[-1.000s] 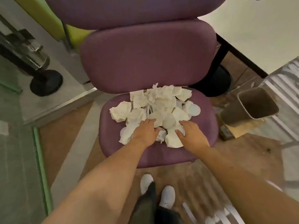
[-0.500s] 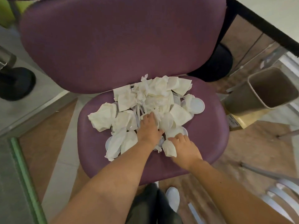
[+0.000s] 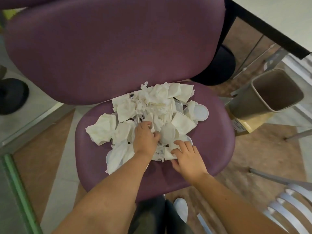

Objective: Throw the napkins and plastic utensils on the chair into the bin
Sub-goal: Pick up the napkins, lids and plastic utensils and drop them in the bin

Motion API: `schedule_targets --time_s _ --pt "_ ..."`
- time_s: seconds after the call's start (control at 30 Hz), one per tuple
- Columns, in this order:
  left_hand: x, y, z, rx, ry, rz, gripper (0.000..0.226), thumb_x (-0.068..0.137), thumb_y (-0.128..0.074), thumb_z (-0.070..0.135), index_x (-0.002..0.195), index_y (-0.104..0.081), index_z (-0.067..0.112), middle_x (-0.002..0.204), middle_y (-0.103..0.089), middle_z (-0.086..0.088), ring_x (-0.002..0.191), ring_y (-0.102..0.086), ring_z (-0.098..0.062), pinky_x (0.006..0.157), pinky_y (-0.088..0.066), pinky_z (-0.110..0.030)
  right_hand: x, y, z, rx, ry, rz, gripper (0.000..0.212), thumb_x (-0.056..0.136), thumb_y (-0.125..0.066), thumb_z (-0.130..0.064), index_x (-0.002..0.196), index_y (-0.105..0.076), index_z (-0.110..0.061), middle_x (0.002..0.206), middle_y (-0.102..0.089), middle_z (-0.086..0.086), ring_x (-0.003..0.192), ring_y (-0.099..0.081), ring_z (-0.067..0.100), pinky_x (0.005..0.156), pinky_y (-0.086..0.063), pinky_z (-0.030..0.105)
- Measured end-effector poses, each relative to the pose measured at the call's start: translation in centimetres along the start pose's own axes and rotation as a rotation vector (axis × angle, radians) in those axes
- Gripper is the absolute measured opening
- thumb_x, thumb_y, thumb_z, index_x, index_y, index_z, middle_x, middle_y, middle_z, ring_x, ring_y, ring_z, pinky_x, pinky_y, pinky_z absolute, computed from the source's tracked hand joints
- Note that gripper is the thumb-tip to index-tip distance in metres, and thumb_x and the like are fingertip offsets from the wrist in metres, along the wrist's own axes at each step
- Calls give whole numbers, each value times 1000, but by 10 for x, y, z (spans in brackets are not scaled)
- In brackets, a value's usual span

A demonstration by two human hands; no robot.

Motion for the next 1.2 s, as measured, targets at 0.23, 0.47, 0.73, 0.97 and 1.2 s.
schedule_targets --time_s 0.23,0.47,0.73,0.97,1.2 --pt "-12 61 11 -143 62 116 42 93 -47 13 135 -49 10 126 -53 -10 122 -40 -25 94 -39 -34 10 56 3 271 -275 120 20 97 -56 -28 108 -66 -15 104 -58 3 89 -43 21 79 -46 35" --pt "-9 95 53 -304 -64 155 39 98 -34 12 134 -47 19 116 -52 4 108 -50 -18 91 -42 -31 25 113 13 616 -477 214 18 100 -39 -18 89 -52 -11 94 -50 2 93 -39 19 79 -41 34" --pt "-12 53 150 -466 -198 -58 16 101 -37 19 111 -49 20 113 -53 5 102 -53 -13 82 -40 -14 6 154 77 759 -633 402 31 98 -41 -16 70 -40 -29 85 -47 -4 85 -45 16 66 -34 25" --pt "-16 -36 244 -335 -108 -278 32 96 -44 20 128 -42 17 129 -38 1 111 -42 -16 101 -36 -34 -19 169 187 864 -775 508 18 98 -51 -22 113 -59 -17 105 -59 -3 94 -56 13 80 -46 29" --pt "-14 -138 353 -280 -101 -438 62 97 -52 26 151 -23 19 149 -30 -5 137 -26 -23 111 -24 -34 -39 172 331 809 -917 497 18 92 -62 -22 108 -60 -14 93 -60 -4 84 -55 15 73 -42 28"
Point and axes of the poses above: each hand's wrist, its own x-axis towards the middle knuckle, its own y-axis out of the back of the hand, z = x × y, the point moved 6 cm from there along x, towards the middle knuckle
